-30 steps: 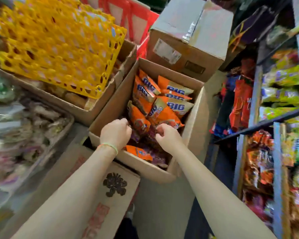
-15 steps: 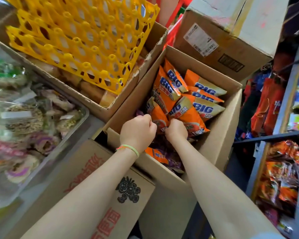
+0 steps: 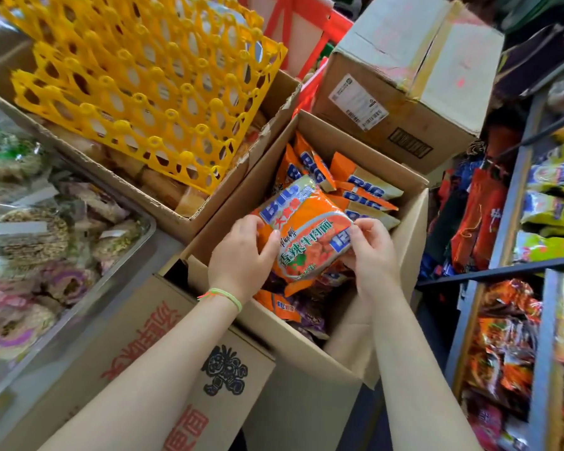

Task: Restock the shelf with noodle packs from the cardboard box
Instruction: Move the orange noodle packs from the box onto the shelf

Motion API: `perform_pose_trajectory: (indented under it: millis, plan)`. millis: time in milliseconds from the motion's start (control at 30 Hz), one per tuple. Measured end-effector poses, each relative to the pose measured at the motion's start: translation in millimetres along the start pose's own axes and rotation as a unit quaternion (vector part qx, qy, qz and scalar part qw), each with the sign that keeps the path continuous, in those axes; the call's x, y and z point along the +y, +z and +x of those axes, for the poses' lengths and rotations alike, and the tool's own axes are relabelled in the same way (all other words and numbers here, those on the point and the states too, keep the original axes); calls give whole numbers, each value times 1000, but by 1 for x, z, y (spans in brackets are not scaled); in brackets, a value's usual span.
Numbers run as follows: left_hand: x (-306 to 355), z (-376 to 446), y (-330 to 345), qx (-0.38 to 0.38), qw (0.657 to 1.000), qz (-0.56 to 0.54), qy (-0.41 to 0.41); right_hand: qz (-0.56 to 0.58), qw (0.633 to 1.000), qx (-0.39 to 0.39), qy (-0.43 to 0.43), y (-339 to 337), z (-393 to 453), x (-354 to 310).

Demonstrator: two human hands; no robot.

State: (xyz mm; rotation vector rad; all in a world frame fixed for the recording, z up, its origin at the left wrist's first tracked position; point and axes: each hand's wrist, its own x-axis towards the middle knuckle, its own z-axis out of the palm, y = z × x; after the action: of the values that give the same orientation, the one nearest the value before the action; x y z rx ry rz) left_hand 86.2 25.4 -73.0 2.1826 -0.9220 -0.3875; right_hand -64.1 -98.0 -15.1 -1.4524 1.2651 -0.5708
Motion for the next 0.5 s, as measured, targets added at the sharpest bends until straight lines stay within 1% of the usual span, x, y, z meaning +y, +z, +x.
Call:
perform_pose_trajectory:
  millis: [67, 167, 233, 300, 333, 367, 400, 433, 467, 500]
  plan:
    - [1, 2, -4, 8, 995, -71, -65, 148, 988, -16, 42, -1, -7, -3]
    - [0, 3, -9, 9, 980, -163, -117, 285, 953, -47, 88, 11, -14, 2]
    - [-2, 3, -12, -4, 974, -191, -125, 341, 931, -65, 110, 19, -15, 11]
    - [-5, 3, -13, -6, 969, -218, -120, 343, 927, -73, 133, 23, -12, 22]
    - [-7, 3, -13, -2, 968, -226, -111, 310, 937, -78, 144, 24, -10, 27]
    - [-7, 3, -13, -2, 970, -223, -97, 247, 953, -81, 152, 26, -7, 31]
    - [-8, 2, -13, -3, 975, -207, -75, 148, 975, -76, 147, 27, -2, 36]
    - [-9, 1, -11, -4, 982, -184, -51, 24, 991, -54, 122, 28, 4, 41]
    - [-9, 0, -11, -3, 987, -159, -28, -100, 991, -21, 80, 28, 11, 46]
    - [-9, -1, -10, -1, 990, -140, -13, -200, 979, 19, 36, 28, 20, 50]
